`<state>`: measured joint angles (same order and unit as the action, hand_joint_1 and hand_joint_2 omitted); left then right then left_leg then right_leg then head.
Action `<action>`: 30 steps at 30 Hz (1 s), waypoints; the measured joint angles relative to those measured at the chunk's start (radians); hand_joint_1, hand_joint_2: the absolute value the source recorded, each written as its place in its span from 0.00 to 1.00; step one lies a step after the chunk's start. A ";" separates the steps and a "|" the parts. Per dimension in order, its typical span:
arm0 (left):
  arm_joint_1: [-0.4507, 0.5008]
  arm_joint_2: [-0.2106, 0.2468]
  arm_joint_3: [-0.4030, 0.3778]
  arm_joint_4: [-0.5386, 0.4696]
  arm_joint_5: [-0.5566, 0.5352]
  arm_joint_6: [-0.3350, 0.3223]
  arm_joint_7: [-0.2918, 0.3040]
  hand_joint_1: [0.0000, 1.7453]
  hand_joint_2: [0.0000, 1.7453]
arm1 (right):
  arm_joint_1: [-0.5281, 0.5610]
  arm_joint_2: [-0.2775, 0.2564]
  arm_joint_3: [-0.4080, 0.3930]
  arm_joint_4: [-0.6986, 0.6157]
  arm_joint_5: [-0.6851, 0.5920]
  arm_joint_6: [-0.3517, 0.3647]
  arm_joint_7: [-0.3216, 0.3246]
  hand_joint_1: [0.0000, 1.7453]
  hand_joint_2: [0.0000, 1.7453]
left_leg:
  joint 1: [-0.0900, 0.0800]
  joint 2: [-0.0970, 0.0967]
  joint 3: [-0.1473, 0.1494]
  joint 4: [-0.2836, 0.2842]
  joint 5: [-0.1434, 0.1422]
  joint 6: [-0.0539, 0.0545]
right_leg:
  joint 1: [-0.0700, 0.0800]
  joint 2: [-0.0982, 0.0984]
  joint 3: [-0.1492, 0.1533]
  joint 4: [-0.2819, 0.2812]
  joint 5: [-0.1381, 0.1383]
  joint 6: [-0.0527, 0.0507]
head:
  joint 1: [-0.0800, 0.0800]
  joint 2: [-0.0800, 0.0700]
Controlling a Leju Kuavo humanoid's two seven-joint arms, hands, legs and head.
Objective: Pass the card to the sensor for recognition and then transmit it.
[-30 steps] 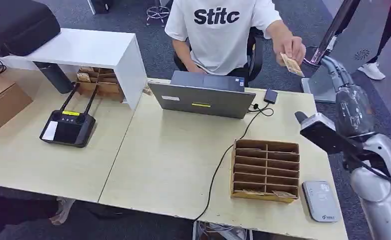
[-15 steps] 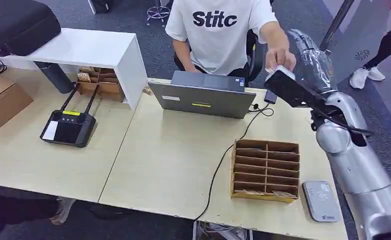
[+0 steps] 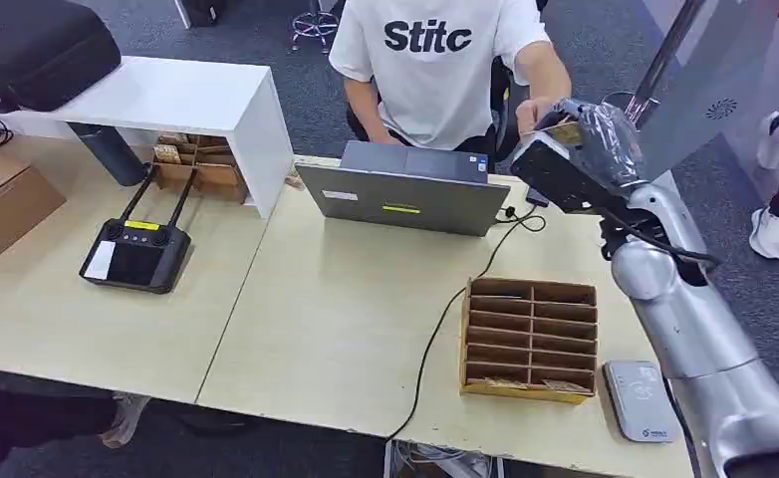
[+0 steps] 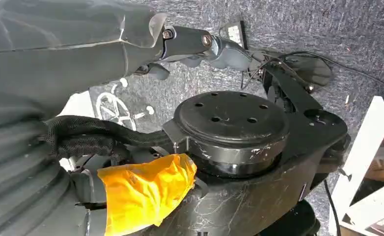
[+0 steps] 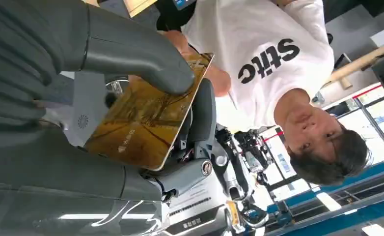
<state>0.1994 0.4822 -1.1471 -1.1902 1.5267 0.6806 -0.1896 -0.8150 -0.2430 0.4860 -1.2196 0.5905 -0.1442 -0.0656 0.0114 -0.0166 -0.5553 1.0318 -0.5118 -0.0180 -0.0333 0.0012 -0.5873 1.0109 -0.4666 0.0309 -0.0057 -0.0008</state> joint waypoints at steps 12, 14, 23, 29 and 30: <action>-0.004 0.001 -0.005 0.000 0.006 -0.001 -0.024 0.00 1.00 | 0.017 0.000 -0.008 -0.026 -0.054 -0.017 -0.043 1.00 1.00 | 0.000 0.000 0.000 0.000 0.000 0.000 | 0.000 0.000 -0.001 0.000 0.000 0.000 | 0.000 0.000; -0.004 0.002 -0.006 -0.001 0.010 0.005 -0.030 0.00 1.00 | 0.038 -0.007 -0.024 -0.049 -0.068 -0.024 -0.053 1.00 1.00 | 0.000 0.000 0.001 0.000 0.000 0.000 | 0.000 0.000 -0.001 0.000 0.000 0.000 | 0.000 0.000; 0.014 0.009 -0.008 -0.027 0.042 0.019 -0.065 0.00 1.00 | 0.216 -0.106 -0.190 -0.154 -0.138 -0.096 -0.100 1.00 1.00 | 0.000 0.000 0.000 0.001 -0.001 0.002 | 0.000 0.000 0.000 -0.003 0.000 0.000 | 0.000 0.000; 0.026 0.016 -0.016 -0.028 0.041 0.019 -0.074 0.00 1.00 | 0.395 -0.172 -0.367 -0.208 -0.148 -0.126 -0.113 1.00 1.00 | 0.000 -0.001 -0.001 0.001 -0.003 0.003 | 0.000 -0.001 0.000 -0.004 -0.001 0.001 | 0.000 0.000; 0.026 0.017 -0.017 -0.028 0.041 0.019 -0.074 0.00 1.00 | 0.421 -0.180 -0.392 -0.210 -0.147 -0.129 -0.113 1.00 1.00 | 0.000 -0.001 -0.001 0.001 -0.003 0.003 | 0.000 -0.001 0.000 -0.004 -0.001 0.001 | 0.000 0.000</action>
<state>0.2253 0.4990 -1.1643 -1.2184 1.5679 0.7000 -0.2636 -0.3941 -0.4235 0.0941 -1.4298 0.4433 -0.2731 -0.1785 0.0112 -0.0175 -0.5563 1.0325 -0.5147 -0.0151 -0.0333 0.0001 -0.5870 1.0074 -0.4673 0.0322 -0.0057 -0.0008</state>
